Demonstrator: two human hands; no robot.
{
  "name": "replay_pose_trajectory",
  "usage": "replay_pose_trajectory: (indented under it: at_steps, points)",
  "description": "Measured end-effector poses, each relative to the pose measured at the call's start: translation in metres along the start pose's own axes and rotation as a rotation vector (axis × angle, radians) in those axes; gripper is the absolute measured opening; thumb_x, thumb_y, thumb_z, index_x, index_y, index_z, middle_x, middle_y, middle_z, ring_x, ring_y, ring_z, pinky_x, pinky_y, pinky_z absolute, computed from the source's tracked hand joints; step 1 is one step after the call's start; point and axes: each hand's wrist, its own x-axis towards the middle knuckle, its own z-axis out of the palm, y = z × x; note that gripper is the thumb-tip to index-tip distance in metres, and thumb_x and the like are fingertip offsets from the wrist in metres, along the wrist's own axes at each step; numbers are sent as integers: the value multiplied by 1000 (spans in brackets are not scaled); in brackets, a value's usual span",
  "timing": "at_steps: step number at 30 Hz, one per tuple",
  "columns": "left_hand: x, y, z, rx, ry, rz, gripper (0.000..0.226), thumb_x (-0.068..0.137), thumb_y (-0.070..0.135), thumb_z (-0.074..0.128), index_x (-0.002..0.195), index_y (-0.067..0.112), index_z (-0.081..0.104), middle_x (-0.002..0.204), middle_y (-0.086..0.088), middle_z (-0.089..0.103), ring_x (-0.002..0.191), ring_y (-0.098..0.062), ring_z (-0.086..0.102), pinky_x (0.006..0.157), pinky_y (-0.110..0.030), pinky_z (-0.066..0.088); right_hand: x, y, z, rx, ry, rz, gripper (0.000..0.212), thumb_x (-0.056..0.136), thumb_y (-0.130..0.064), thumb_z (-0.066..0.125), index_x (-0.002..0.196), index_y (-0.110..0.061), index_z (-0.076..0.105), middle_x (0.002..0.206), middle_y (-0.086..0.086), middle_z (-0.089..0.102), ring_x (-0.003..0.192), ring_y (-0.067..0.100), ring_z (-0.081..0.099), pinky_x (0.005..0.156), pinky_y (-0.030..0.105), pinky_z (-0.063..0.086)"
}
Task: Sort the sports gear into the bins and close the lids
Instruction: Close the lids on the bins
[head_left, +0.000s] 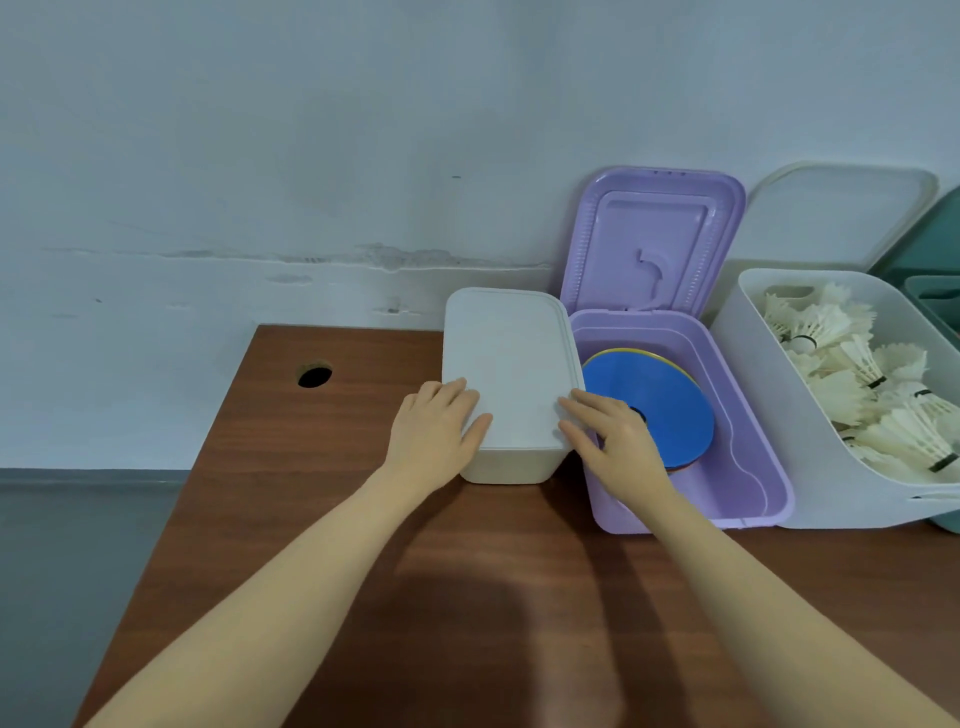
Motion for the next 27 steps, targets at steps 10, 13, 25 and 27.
replay_pose_trajectory:
  at_steps: [10,13,25,27]
  points:
    - [65,-5,22,65,-233,-176,60,97,50,23,149,23,10,157,-9,-3,143,-27,-6,115,-40,4,49,5,16,93,-53,149,50,95,-22,52,141,-11,38,154,7,21,140,22,24,103,13,13]
    - [69,-6,27,24,-233,-182,62,97,50,24,149,21,8,157,-9,-3,143,-27,-11,115,-36,-2,50,6,20,115,-9,132,46,93,-18,55,137,-9,44,152,6,27,137,22,29,102,13,15]
    - [44,-37,14,36,-235,-252,62,95,56,23,149,30,7,157,-4,-5,141,-31,-17,114,-40,-6,65,-11,33,-98,-3,18,44,83,-26,55,119,-2,60,121,15,60,104,36,58,84,43,48]
    - [43,-35,12,-40,-230,-285,62,94,57,26,148,33,9,157,-4,-9,140,-33,-18,114,-43,-6,68,-16,31,-95,23,37,37,86,-18,58,118,0,58,116,16,61,100,36,57,81,44,47]
